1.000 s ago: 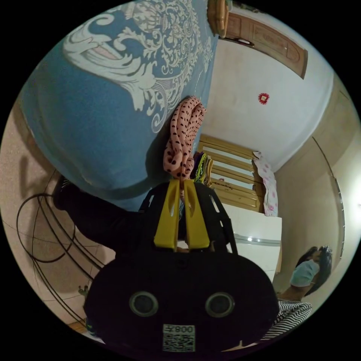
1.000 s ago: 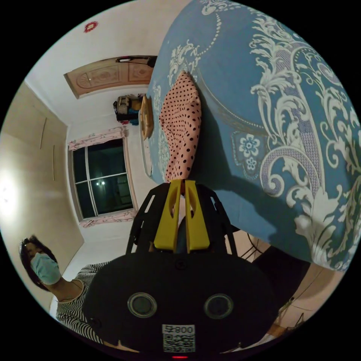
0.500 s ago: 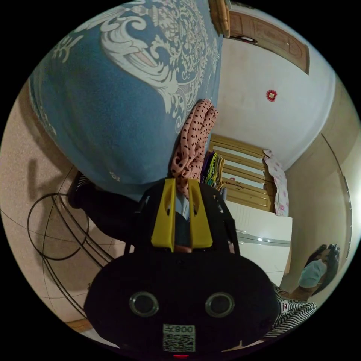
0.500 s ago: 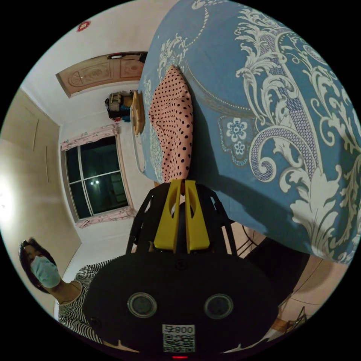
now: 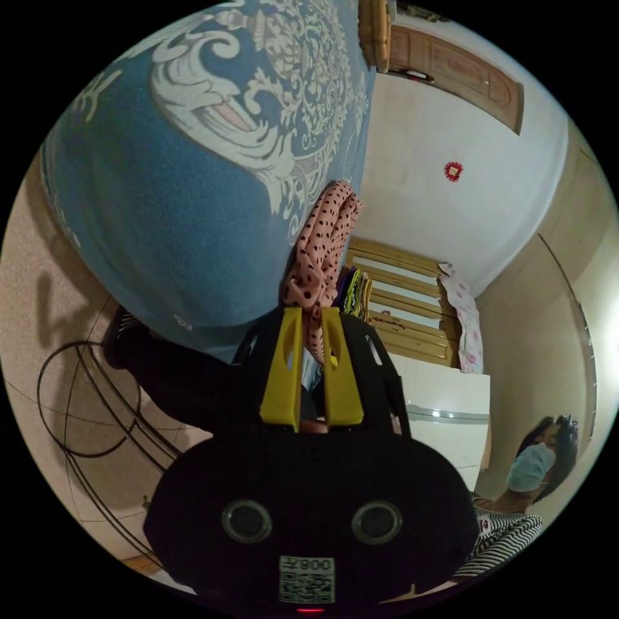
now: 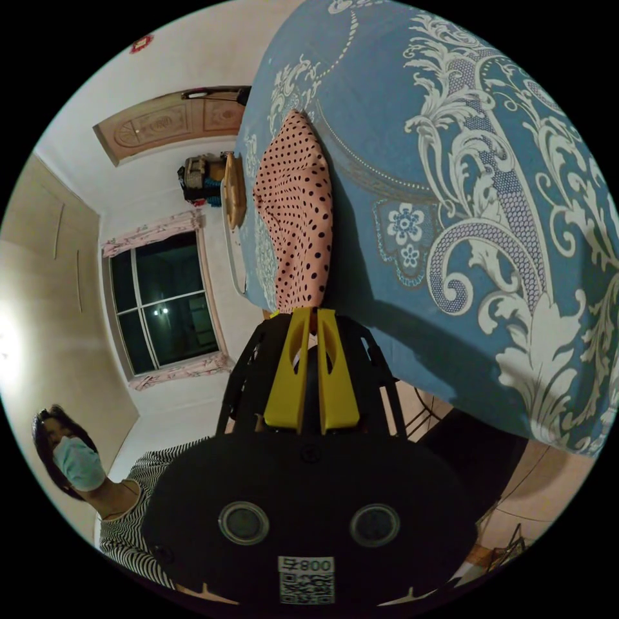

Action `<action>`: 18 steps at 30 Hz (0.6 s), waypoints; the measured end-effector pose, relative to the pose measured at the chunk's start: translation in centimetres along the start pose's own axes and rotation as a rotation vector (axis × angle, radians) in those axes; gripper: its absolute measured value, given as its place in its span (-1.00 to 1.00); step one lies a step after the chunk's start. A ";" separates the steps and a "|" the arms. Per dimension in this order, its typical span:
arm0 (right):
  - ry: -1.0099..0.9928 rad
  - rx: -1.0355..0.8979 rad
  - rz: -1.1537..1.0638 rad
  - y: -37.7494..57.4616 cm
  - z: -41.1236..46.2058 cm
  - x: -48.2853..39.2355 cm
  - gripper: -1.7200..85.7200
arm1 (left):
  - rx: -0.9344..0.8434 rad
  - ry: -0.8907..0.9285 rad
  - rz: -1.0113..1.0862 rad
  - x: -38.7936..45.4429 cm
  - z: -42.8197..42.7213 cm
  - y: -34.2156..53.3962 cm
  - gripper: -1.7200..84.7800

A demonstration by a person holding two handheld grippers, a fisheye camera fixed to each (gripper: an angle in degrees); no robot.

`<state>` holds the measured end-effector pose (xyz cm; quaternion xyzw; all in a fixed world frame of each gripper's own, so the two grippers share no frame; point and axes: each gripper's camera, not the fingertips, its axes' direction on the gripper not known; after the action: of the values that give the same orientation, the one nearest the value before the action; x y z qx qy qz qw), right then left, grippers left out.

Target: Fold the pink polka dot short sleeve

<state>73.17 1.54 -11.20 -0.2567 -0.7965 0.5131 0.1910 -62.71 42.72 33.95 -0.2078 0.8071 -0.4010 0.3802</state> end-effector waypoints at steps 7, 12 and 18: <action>0.004 -0.006 0.001 0.0 -0.4 0.2 -0.92 | 0.012 0.009 -0.008 -0.7 -0.1 0.2 -0.85; 0.008 -0.009 0.002 -0.1 -0.6 0.2 -0.92 | 0.002 0.004 -0.008 -1.0 0.3 0.4 -0.88; 0.007 -0.008 0.007 0.0 -0.4 0.4 -0.92 | 0.000 0.021 -0.017 -1.6 0.8 1.1 -0.90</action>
<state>73.03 2.06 -11.05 -0.2619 -0.7969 0.5098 0.1910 -61.13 44.03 33.49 -0.2106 0.8093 -0.4064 0.3681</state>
